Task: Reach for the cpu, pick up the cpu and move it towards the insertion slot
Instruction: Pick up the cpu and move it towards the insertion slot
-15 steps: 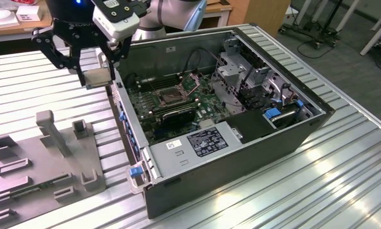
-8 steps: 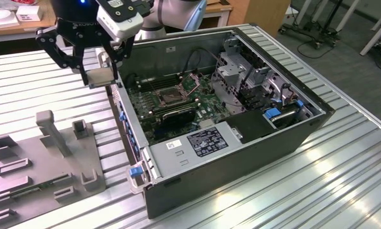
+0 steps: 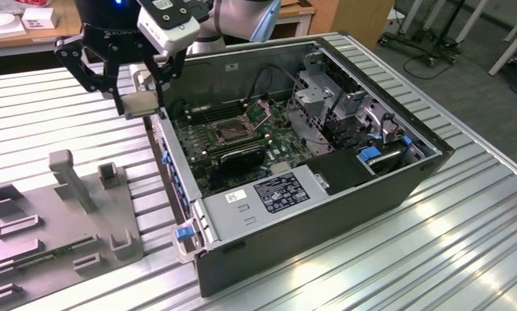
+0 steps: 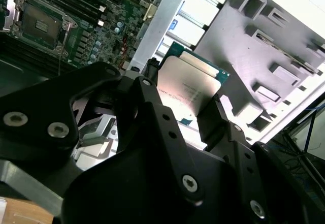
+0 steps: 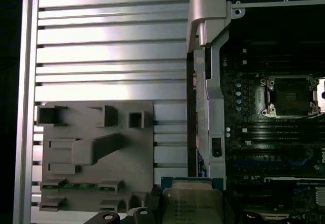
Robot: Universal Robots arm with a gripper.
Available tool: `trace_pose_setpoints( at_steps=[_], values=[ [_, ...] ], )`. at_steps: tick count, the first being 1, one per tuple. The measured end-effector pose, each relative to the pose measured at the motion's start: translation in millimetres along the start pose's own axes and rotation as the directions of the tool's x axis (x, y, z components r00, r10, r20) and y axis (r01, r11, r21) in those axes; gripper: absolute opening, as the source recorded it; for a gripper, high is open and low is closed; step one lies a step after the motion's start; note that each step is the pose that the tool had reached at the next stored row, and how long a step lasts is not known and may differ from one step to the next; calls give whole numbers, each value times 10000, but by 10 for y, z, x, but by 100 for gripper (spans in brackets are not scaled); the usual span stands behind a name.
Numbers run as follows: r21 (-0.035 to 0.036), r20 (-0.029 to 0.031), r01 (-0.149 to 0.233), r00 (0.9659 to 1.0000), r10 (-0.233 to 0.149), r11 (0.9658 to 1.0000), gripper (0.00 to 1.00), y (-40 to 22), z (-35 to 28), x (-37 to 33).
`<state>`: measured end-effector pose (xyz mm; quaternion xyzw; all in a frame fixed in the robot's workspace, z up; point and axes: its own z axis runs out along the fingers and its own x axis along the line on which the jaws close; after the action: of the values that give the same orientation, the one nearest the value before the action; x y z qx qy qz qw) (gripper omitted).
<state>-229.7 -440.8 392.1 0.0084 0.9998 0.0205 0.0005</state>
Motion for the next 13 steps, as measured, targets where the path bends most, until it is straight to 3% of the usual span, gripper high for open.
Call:
trace_pose_setpoints(
  at_steps=[11, 13],
  values=[
    [1, 0, -1, 10000, 1, 10000, 55, 1, 0, -45],
    [1, 0, 0, 10000, 0, 10000, 55, 1, 0, -90]
  ],
)
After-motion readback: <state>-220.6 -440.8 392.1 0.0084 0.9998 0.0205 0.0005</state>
